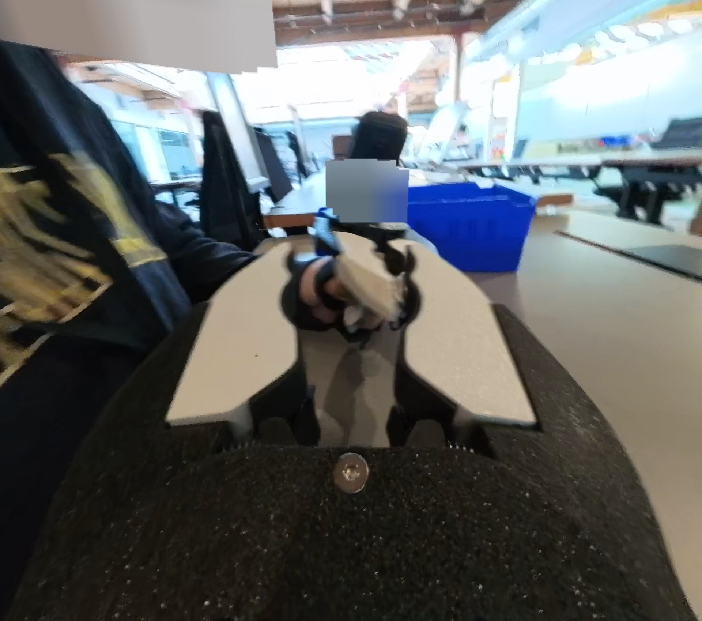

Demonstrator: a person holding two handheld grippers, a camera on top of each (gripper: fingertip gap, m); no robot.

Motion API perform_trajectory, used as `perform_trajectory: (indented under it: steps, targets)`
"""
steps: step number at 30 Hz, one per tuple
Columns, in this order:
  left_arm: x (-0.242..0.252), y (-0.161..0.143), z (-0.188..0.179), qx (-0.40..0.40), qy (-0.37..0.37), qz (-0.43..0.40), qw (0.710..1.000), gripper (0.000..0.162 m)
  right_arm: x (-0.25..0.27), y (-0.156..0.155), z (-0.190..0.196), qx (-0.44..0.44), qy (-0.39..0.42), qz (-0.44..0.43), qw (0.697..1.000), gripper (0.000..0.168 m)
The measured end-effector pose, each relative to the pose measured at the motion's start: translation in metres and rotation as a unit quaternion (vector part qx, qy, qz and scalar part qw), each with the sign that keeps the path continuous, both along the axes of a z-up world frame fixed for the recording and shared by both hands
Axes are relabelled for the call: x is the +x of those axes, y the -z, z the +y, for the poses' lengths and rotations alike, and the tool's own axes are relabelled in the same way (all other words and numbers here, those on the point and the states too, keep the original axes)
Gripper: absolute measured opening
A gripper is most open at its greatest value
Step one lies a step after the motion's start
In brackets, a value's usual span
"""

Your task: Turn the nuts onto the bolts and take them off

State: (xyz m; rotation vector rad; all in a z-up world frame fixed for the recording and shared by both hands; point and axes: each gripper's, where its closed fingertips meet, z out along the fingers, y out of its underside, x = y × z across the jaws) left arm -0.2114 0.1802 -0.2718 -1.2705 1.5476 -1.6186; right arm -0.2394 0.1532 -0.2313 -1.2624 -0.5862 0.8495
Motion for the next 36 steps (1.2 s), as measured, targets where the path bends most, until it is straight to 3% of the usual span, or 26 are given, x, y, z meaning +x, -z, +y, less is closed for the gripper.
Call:
perform_trajectory:
  steps: [7,17,22,24,25,29,33,36]
  targets:
    - [-0.003,-0.007,0.006,-0.039,0.003,-0.018,0.999,0.016,0.019,-0.001,0.009,-0.014,0.069,0.021,0.997,0.060]
    - [-0.004,-0.006,-0.004,-0.017,0.022,-0.021,0.999,0.016,0.015,0.013,0.025,-0.060,0.106,-0.026,0.992,0.019]
    - [-0.006,-0.012,-0.005,-0.017,0.023,-0.047,0.998,0.017,0.014,0.013,0.023,-0.053,0.103,-0.038,0.993,0.018]
    - [-0.007,-0.018,-0.006,-0.017,0.021,-0.072,0.997,0.027,0.015,0.015,0.024,-0.059,0.110,-0.049,0.991,0.019]
    - [-0.006,-0.020,-0.005,-0.017,0.016,-0.079,0.997,0.040,0.018,0.014,0.023,-0.064,0.114,-0.057,0.990,0.018]
    - [-0.005,-0.024,-0.003,-0.021,0.003,-0.096,0.995,0.062,0.038,-0.011,0.013,-0.081,0.150,-0.056,0.984,0.018]
    - [-0.005,-0.025,-0.001,-0.015,-0.012,-0.102,0.995,0.058,0.080,-0.051,-0.023,-0.101,0.233,-0.086,0.963,0.019]
    - [-0.005,-0.026,0.003,-0.016,-0.025,-0.103,0.994,0.051,0.141,-0.064,-0.057,-0.146,0.331,-0.166,0.917,0.018]
